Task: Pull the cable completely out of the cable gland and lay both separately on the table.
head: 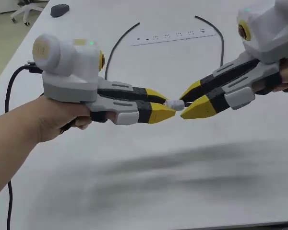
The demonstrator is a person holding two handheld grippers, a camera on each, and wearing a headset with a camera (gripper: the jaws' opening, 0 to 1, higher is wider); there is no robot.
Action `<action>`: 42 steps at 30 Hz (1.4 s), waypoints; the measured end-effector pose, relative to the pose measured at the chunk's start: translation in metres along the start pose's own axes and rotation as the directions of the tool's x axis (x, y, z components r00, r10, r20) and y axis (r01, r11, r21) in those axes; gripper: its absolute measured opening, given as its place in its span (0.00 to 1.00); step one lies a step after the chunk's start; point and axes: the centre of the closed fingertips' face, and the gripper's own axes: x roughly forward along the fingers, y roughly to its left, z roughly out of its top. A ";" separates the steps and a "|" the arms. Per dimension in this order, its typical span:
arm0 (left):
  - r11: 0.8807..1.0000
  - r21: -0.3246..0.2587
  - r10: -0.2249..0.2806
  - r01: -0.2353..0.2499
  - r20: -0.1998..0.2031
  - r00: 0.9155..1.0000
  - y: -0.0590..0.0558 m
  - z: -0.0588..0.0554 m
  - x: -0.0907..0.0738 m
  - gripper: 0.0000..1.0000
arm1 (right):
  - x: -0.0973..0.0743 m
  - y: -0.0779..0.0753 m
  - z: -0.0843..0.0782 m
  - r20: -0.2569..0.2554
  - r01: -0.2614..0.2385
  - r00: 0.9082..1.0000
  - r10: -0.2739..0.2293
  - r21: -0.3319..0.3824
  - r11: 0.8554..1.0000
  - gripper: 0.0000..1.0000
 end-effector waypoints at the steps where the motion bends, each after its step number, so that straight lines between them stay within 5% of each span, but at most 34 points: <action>1: 1.000 -0.001 -0.001 0.001 0.002 1.000 0.000 0.000 0.000 0.14 | 0.001 0.000 -0.001 -0.001 -0.003 1.000 0.003 -0.001 1.000 0.22; 5: 1.000 0.011 -0.017 0.017 -0.004 1.000 -0.002 0.001 0.001 0.14 | 0.006 0.002 -0.002 -0.004 -0.021 1.000 0.021 0.029 0.999 0.10; 14: 0.999 -0.024 -0.022 0.022 0.001 1.000 0.004 0.001 -0.001 0.14 | 0.009 0.008 -0.001 -0.012 -0.029 1.000 0.029 -0.007 1.000 0.08; 20: 0.996 -0.081 -0.029 0.030 0.018 0.999 0.007 0.002 -0.003 0.14 | 0.009 0.006 0.004 -0.014 0.023 1.000 -0.025 -0.140 0.990 0.07; 23: 0.983 -0.179 -0.026 0.032 0.035 0.999 0.008 0.004 -0.004 0.14 | 0.009 0.006 0.006 -0.016 0.063 0.998 -0.069 -0.227 0.972 0.07; 27: 0.974 -0.224 -0.033 0.042 0.042 0.999 0.010 0.004 -0.003 0.14 | 0.009 0.009 0.006 -0.025 0.091 0.994 -0.104 -0.311 0.946 0.07; 31: 0.958 -0.281 -0.040 0.050 0.040 0.998 0.010 0.002 -0.002 0.14 | 0.011 0.011 0.005 -0.045 0.132 0.985 -0.166 -0.421 0.898 0.07; 37: 0.948 -0.312 -0.048 0.055 0.030 0.998 0.008 -0.001 -0.002 0.14 | 0.010 0.005 0.004 -0.052 0.131 0.984 -0.171 -0.440 0.888 0.07; 42: 0.950 -0.308 -0.054 0.057 0.019 0.998 0.005 -0.003 -0.001 0.14 | 0.010 0.007 0.002 -0.052 0.122 0.986 -0.157 -0.416 0.901 0.07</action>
